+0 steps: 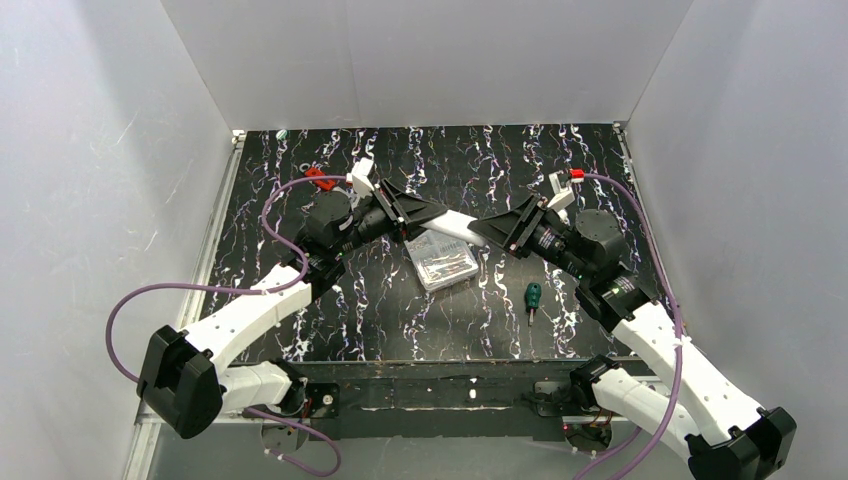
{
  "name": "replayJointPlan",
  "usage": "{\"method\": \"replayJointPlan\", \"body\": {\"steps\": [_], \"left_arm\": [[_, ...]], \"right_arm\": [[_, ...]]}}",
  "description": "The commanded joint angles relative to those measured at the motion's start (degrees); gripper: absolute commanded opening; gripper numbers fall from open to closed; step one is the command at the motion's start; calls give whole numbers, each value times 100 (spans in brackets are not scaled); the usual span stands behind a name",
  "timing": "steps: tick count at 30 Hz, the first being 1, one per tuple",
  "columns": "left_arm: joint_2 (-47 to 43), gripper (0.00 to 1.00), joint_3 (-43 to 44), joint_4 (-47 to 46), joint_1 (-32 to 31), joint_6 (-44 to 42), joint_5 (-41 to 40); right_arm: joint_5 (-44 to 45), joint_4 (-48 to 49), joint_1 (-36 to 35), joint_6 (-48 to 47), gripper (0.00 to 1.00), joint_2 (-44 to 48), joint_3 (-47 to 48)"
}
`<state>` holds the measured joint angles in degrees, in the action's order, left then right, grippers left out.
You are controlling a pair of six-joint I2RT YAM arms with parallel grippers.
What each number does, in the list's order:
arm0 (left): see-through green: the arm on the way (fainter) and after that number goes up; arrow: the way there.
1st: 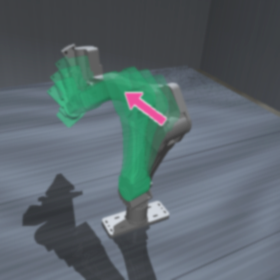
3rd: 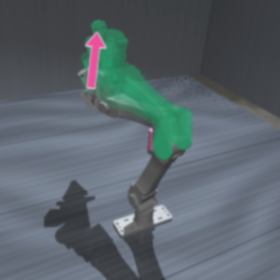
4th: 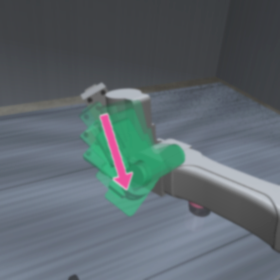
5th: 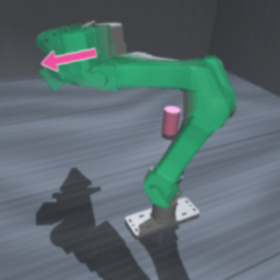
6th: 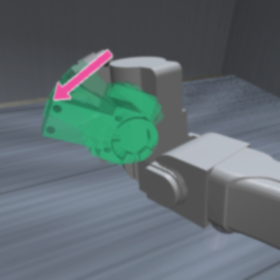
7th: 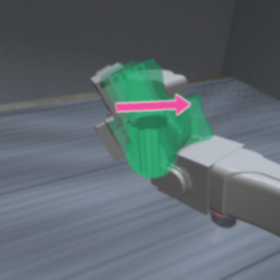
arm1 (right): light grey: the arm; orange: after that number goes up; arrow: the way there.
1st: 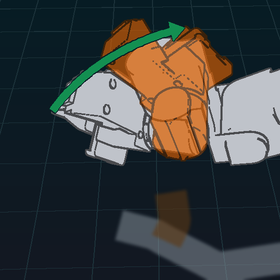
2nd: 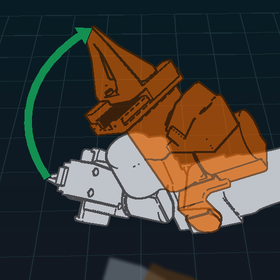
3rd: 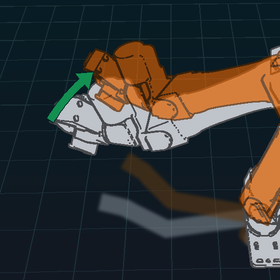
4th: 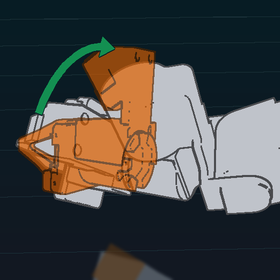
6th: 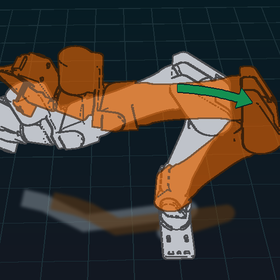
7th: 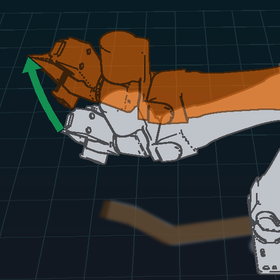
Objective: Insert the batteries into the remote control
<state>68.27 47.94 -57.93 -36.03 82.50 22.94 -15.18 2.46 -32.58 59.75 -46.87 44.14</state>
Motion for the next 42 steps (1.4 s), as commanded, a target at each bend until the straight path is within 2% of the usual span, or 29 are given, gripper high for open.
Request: {"method": "replayJointPlan", "body": {"steps": [1,9,14,19,23,25,33,38,40,42], "left_arm": [[-202,0,216,-379,-9,-53,145],[-250,0,191,-308,-5,-176,141],[-262,0,162,-290,-9,-232,97],[-291,29,156,-192,-9,-283,98],[-357,47,138,-37,-7,-354,72],[-389,52,123,44,-4,-392,47],[-451,63,97,176,-9,-436,0],[-467,85,91,214,-7,-450,0],[-485,96,87,269,-7,-469,-8],[-515,98,99,349,-1,-523,-1]], "right_arm": [[-141,484,5,52,43,-6,-31],[-259,892,6,300,22,-12,-204],[-280,967,12,362,3,10,-264],[-201,997,6,272,1,131,-290],[-178,1008,10,236,1,187,-283],[-178,1019,14,250,1,201,-281],[-250,1063,22,335,1,136,-266],[-235,1040,23,319,1,133,-244],[-219,991,32,276,1,141,-223],[-161,845,43,174,1,164,-157]]}}
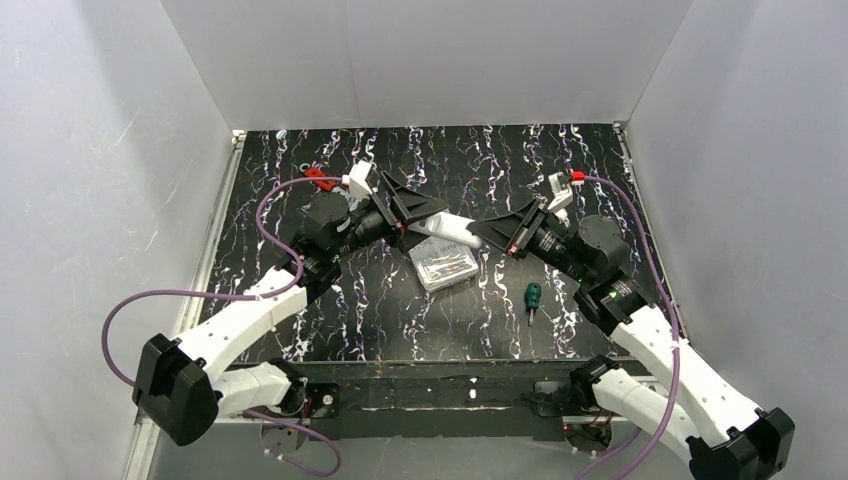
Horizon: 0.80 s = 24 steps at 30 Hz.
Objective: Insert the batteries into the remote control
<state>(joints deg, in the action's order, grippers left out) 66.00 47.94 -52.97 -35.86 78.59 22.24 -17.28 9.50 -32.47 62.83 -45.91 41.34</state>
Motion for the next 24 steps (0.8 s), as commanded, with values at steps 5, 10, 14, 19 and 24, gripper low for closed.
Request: {"method": "replayJointPlan", "body": {"steps": [5,10,14,19,24], "left_arm": [[-501,98,117,434,-23,-398,80],[-760,98,56,1001,-26,-666,57],[-994,98,174,1871,-24,-1090,48],[-1151,98,606,3334,-27,-1851,11],[-1103,98,818,3851,-27,-2184,57]], "right_arm": [[183,-256,71,-446,1,108,392],[332,-577,100,-675,1,49,583],[845,-1292,109,-1026,1,18,868],[1865,-2732,108,-1954,1,-332,1502],[2722,-4007,101,-2920,1,-1107,2319]]}}
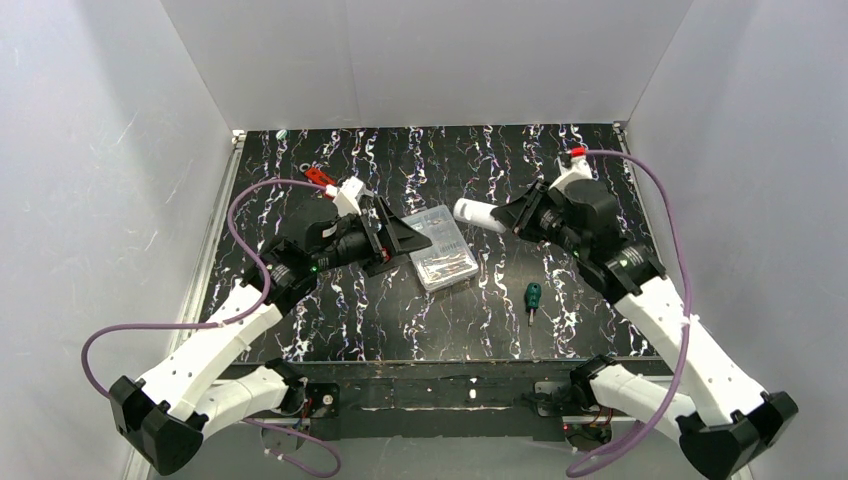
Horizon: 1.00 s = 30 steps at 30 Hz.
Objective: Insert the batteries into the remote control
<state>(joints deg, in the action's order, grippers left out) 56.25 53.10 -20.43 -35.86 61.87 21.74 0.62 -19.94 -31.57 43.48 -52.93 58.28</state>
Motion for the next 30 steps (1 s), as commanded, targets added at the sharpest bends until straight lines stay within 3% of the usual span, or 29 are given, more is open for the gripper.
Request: {"method": "replayJointPlan", "body": {"steps": [1,8,12,19,30], "left_arm": [[-113,98,311,613,-27,-517,119],[-53,98,394,940,-25,-629,85],[-48,98,489,1142,-24,-737,61],[-2,98,591,1291,-23,-825,64],[-122,98,1140,1797,-26,-1251,-84]], "right_arm": [[1044,-1205,11,-1124,1,-523,690],[1900,-1625,-189,-1947,1,-1029,859],[2974,-1894,-708,-2486,1,-1447,888],[4180,-2699,-1434,-2535,1,-2295,1137],[4203,-3818,-2051,-2250,1,-3434,1629]]}}
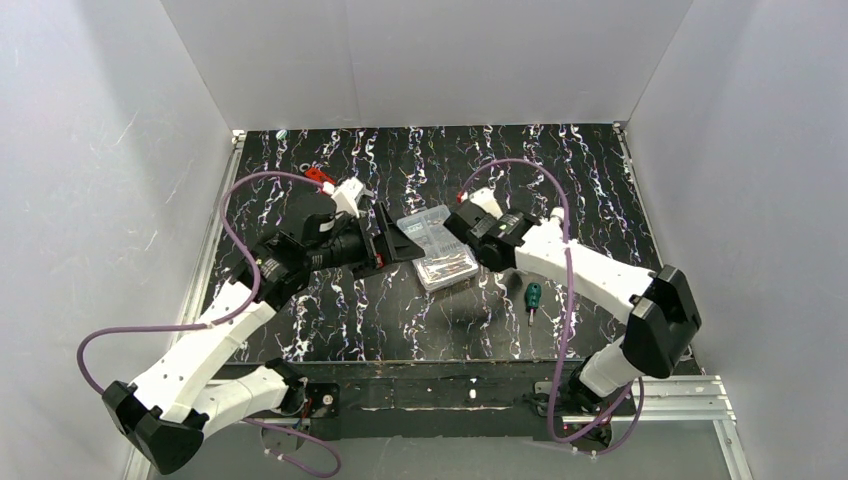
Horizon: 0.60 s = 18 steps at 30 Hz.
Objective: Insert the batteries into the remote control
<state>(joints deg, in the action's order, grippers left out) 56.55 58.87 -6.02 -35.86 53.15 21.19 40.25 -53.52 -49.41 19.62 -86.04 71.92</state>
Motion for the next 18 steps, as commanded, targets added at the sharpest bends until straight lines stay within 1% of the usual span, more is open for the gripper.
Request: {"method": "replayJointPlan", "body": {"steps": [1,5,10,13,18], "left_arm": [[-161,98,684,468,-23,-476,-68],[-204,98,1050,884,-27,-859,-309],[-190,98,1122,971,-26,-965,-385],[-181,98,1001,811,-20,-870,-271],[-154,98,758,245,-24,-624,114]], "right_arm": [[214,-488,-328,173,1,-158,262],[116,-558,-534,343,1,-282,227],[78,-604,-850,367,1,-563,209],[131,-617,-1018,441,1,-794,189],[482,-607,-1236,828,8,-1215,48]]}}
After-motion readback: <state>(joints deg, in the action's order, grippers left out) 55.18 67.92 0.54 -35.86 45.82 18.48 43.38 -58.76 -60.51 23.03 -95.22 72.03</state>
